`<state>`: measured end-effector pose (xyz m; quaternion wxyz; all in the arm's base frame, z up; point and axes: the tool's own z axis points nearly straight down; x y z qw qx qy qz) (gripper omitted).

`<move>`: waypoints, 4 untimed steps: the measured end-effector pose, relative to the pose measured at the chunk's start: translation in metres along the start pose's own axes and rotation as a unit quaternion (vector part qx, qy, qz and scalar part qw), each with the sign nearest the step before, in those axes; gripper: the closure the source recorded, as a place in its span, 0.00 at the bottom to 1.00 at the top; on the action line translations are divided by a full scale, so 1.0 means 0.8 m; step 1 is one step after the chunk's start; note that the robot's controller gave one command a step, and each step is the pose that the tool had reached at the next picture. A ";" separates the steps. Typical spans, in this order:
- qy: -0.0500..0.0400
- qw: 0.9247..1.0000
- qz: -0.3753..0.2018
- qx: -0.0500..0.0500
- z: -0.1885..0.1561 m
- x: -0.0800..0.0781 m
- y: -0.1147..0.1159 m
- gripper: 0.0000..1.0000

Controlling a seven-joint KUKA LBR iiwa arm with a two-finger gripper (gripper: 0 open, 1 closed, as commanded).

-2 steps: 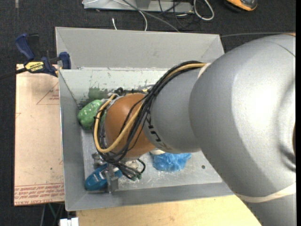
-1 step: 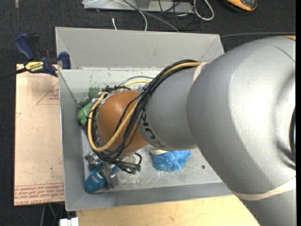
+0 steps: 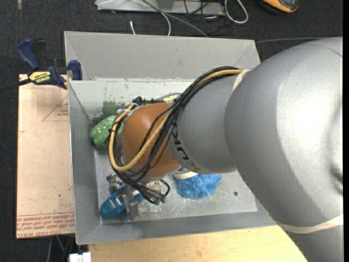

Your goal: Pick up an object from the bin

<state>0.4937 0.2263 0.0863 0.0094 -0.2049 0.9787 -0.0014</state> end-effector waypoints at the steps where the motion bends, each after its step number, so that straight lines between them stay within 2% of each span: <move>1: 0.000 1.000 0.000 0.000 0.000 0.000 0.000 1.00; 2: 0.001 0.985 -0.170 -0.001 -0.011 -0.006 0.001 1.00; 3: -0.001 1.000 -0.001 0.000 0.014 0.003 0.002 1.00; 4: 0.001 0.987 -0.161 -0.001 -0.002 0.001 -0.006 1.00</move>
Offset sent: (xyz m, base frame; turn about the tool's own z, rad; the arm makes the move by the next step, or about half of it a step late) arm 0.0049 0.0023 0.0116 -0.3507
